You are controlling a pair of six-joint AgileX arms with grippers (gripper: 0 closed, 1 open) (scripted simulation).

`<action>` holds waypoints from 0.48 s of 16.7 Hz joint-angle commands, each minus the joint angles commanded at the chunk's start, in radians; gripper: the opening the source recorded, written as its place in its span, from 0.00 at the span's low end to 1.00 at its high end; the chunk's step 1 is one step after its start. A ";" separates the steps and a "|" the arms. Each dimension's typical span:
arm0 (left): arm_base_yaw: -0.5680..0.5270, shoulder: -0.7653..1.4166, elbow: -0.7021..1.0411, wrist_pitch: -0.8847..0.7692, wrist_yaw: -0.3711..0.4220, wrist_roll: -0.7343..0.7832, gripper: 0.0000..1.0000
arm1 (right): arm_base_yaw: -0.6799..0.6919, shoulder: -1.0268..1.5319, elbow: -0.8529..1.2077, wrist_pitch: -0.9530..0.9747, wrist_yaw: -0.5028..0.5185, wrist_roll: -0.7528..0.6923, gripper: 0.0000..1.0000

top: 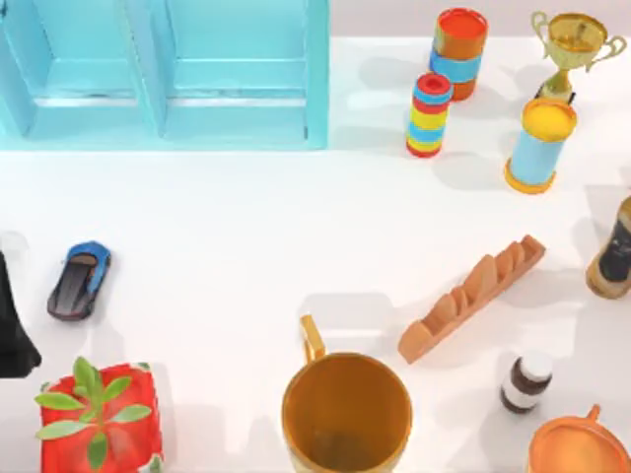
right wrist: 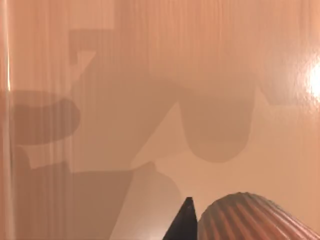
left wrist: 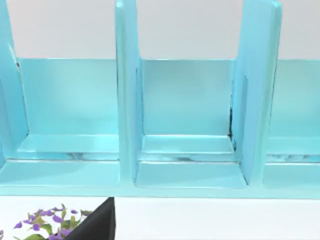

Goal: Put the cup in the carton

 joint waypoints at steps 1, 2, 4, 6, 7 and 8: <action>0.000 0.000 0.000 0.000 0.000 0.000 1.00 | 0.000 0.000 0.000 0.000 0.000 0.000 0.45; 0.000 0.000 0.000 0.000 0.000 0.000 1.00 | 0.000 0.000 0.000 0.000 0.000 0.000 0.53; 0.000 0.000 0.000 0.000 0.000 0.000 1.00 | 0.000 0.000 0.000 0.000 0.000 0.000 0.68; 0.000 0.000 0.000 0.000 0.000 0.000 1.00 | 0.000 0.000 0.000 0.000 0.000 0.000 0.83; 0.000 0.000 0.000 0.000 0.000 0.000 1.00 | 0.000 0.000 0.000 0.000 0.000 0.000 0.90; 0.000 0.000 0.000 0.000 0.000 0.000 1.00 | 0.000 0.000 0.000 0.000 0.000 0.000 0.98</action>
